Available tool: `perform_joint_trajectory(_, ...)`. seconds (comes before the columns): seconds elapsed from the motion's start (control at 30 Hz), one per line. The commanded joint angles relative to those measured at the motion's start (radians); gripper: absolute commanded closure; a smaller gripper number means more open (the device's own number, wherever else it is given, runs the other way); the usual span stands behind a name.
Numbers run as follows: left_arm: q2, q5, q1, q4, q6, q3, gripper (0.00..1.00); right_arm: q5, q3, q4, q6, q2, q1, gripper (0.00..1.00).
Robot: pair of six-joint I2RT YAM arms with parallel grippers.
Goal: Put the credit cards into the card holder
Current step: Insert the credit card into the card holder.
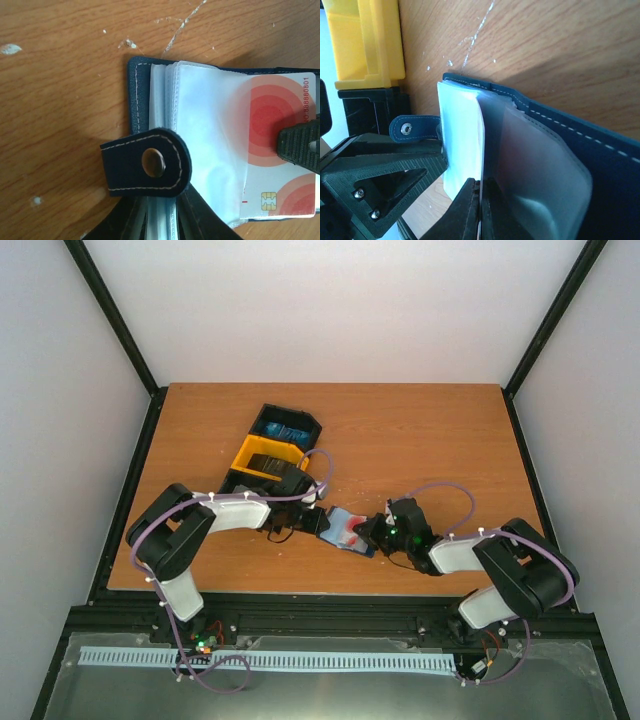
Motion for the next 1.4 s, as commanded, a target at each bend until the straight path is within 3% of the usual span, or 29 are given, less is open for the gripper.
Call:
perform_joint_trajectory(0.0, 0.058, -0.018, -0.015, -0.032, 0.008, 0.007, 0.82, 0.052, -0.007, 0.039, -0.001, 0.021, -0.006, 0.97)
perform_joint_trajectory(0.17, 0.058, -0.018, -0.015, -0.032, 0.01, 0.01, 0.83, 0.056, -0.005, 0.028, -0.008, 0.016, -0.006, 0.95)
perform_joint_trajectory(0.33, 0.058, -0.024, -0.015, -0.064, 0.008, 0.011, 0.83, 0.038, -0.014, 0.009, -0.003, 0.002, -0.005, 0.75)
perform_joint_trajectory(0.5, 0.057, -0.031, -0.015, -0.066, 0.006, 0.012, 0.83, 0.089, 0.037, -0.216, -0.053, -0.09, -0.004, 0.64)
perform_joint_trajectory(0.67, 0.055, -0.024, -0.014, -0.068, 0.009, 0.016, 0.82, 0.123, 0.135, -0.463, -0.092, -0.124, 0.008, 0.45)
perform_joint_trajectory(1.03, 0.054, 0.026, -0.015, -0.048, 0.019, 0.009, 0.82, 0.082, 0.265, -0.53, -0.088, -0.015, 0.098, 0.46)
perform_joint_trajectory(1.37, 0.032, 0.052, -0.015, -0.009, 0.025, -0.012, 0.82, 0.067, 0.35, -0.5, -0.122, 0.074, 0.105, 0.46)
